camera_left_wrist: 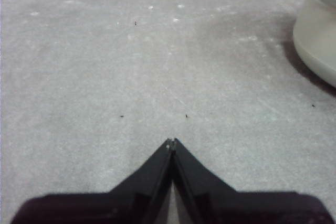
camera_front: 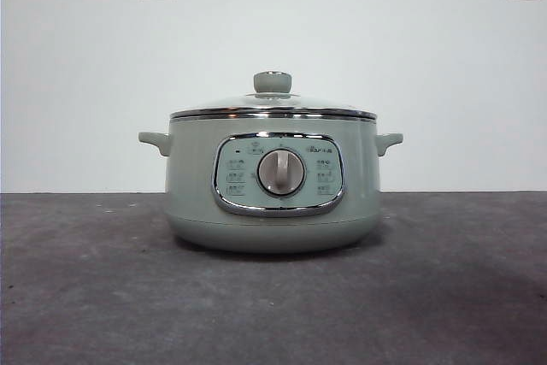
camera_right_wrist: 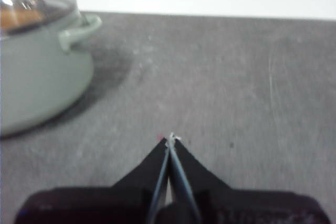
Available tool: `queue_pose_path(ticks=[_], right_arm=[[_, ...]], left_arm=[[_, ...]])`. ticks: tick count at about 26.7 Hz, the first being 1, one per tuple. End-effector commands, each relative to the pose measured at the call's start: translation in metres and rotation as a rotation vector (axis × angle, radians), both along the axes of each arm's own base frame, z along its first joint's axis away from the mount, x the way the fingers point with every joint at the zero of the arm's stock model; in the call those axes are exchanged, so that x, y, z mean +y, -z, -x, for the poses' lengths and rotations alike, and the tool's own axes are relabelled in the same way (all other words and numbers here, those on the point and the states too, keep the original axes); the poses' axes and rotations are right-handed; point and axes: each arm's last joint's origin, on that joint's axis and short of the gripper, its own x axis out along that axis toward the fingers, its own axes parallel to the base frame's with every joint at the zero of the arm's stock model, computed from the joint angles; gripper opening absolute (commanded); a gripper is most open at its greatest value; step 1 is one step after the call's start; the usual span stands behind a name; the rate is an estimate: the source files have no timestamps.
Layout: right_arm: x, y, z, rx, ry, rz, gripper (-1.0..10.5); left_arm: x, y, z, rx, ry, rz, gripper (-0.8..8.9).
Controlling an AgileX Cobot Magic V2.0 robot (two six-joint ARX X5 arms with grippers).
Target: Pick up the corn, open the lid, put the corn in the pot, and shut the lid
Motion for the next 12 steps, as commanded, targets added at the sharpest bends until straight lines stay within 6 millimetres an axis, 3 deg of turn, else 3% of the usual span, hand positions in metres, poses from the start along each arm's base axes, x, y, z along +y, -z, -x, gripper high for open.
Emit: queue_pose_path(ticks=[1,5,9,12], right_arm=[[-0.0005,0.0129,0.0014,0.063,0.009,-0.012,0.0],[-0.0012,0.0164,0.0015,0.07,0.029,0.004,0.0],[-0.0071,0.0141,0.0018,0.017,0.242,-0.001,0.0],[-0.0086,0.0141,0.0011,-0.001,0.291,0.007,0.0]], left_arm=[[0.0003,0.0031,-0.0003,0.007,0.001,-0.009,0.03],[0.0003,0.003,-0.0003,0.007,0.001,-0.009,0.03],[0.0003,0.003,-0.0003,0.007,0.001,-0.009,0.03],[0.0003,0.003,-0.0003,0.007,0.001,-0.009,0.03]])
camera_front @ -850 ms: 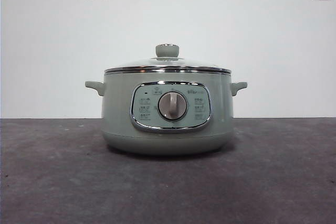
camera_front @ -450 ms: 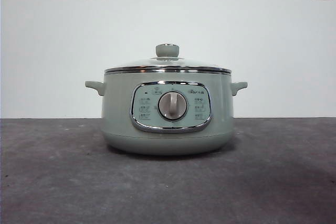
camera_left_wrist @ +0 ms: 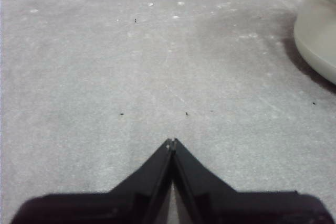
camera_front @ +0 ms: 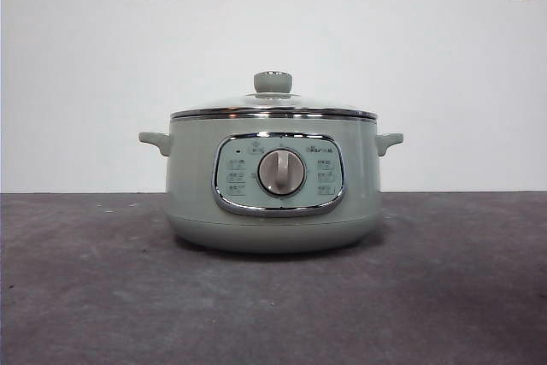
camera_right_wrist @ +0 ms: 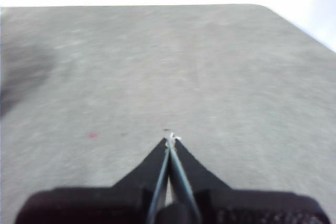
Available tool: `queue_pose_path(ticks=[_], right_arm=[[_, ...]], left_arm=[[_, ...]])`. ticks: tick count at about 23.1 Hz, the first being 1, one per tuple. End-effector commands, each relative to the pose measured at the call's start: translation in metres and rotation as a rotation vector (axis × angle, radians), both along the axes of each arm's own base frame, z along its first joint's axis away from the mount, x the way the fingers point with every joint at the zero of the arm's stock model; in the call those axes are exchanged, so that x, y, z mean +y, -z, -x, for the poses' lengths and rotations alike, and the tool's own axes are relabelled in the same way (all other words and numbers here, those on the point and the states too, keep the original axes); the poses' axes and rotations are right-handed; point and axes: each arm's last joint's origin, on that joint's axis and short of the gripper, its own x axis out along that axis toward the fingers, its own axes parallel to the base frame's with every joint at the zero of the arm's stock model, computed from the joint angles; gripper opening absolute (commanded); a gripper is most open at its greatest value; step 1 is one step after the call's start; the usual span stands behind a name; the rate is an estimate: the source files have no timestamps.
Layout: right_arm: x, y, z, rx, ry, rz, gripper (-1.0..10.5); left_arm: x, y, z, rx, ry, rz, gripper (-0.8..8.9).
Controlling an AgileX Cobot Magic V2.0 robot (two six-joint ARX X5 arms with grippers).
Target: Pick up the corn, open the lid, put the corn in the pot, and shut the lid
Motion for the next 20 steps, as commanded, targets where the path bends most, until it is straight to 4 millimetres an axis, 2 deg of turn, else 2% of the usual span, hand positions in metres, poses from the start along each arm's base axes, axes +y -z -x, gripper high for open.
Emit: queue_pose_path(ticks=[1,4,20], right_arm=[[-0.0002,0.0035,-0.0007,-0.002,0.013,-0.015,0.0],[-0.0001,0.0049,-0.004,-0.067,0.012,-0.016,0.0],[-0.0001,0.0058,-0.0044,-0.067,0.012,-0.016,0.0]], left_arm=[[0.0003,0.0026,-0.0001,0.002,0.001,-0.009,0.03],[0.0003,0.0025,-0.0001,0.002,0.001,-0.009,0.03],[0.0003,0.0026,-0.0001,0.002,0.001,-0.009,0.03]])
